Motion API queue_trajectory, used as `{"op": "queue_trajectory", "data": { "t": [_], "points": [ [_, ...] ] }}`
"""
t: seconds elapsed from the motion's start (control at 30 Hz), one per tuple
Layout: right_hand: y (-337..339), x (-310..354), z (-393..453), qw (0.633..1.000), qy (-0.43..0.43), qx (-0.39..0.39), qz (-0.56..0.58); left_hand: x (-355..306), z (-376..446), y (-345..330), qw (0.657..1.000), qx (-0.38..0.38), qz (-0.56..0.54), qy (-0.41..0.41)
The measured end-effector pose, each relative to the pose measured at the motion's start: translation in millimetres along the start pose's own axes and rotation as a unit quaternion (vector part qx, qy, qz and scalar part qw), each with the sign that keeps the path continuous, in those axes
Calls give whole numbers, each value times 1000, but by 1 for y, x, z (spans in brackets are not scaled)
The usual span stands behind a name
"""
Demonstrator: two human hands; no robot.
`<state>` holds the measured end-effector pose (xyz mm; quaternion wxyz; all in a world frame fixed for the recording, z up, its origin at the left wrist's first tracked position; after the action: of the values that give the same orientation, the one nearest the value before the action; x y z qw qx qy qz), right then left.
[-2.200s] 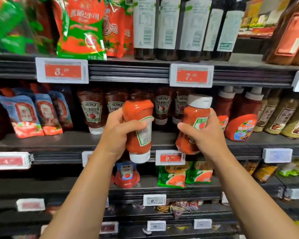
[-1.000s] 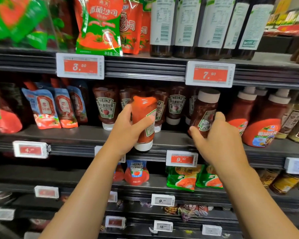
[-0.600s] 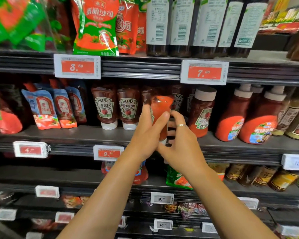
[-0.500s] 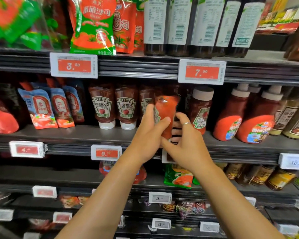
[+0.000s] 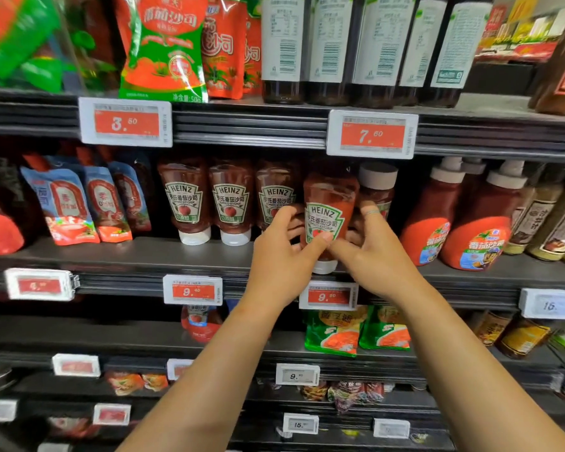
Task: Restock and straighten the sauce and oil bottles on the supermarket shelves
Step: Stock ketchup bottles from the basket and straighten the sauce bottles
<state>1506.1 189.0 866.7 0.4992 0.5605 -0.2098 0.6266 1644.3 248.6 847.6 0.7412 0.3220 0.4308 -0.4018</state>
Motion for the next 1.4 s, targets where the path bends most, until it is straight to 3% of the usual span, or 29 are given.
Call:
{"op": "queue_trajectory", "data": {
  "t": [0.1,0.2,0.27,0.4,0.53,0.73,1.0,1.1,1.2,1.3,1.4],
  "points": [
    [6,12,-3,995,21,-58,73,-3,1,3,999,-14,31,-19],
    [4,33,-7,987,72,-107,-92,-10,0,7,995,-21,87,-52],
    [-2,37,-6,963,65,-129,-227,-20,1,12,982,-30,167,-86],
    [-3,35,0,945,45,-163,-281,-47,2,40,915,-114,328,-206],
    [-1,23,7,939,3,-188,-288,-61,8,64,846,-189,433,-249],
    [-3,9,15,947,-15,-186,-262,-44,31,50,810,-84,552,-181],
    [-4,9,19,951,-16,-158,-264,-39,38,48,820,-59,543,-173],
    [21,24,-1,937,56,-237,-251,-42,28,47,834,-100,507,-192],
    [44,44,-16,886,122,-335,-296,-50,3,37,844,-178,424,-275],
    [48,45,-3,858,58,-329,-389,-41,-11,7,894,-92,341,-276],
    [48,36,22,866,-18,-264,-425,-30,-23,-14,915,-30,314,-252]
  ]
}}
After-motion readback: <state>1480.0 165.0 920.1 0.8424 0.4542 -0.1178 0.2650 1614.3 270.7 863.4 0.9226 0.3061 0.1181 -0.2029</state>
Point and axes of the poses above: each hand's wrist, its own z-axis towards the middle knuckle, its own y-axis out of the back of the hand, x = y × z, the point moved 7 cm from there along z, towards the middle knuckle, and after that the axes turned 2 degrees about -y, right-handed, at the moved point
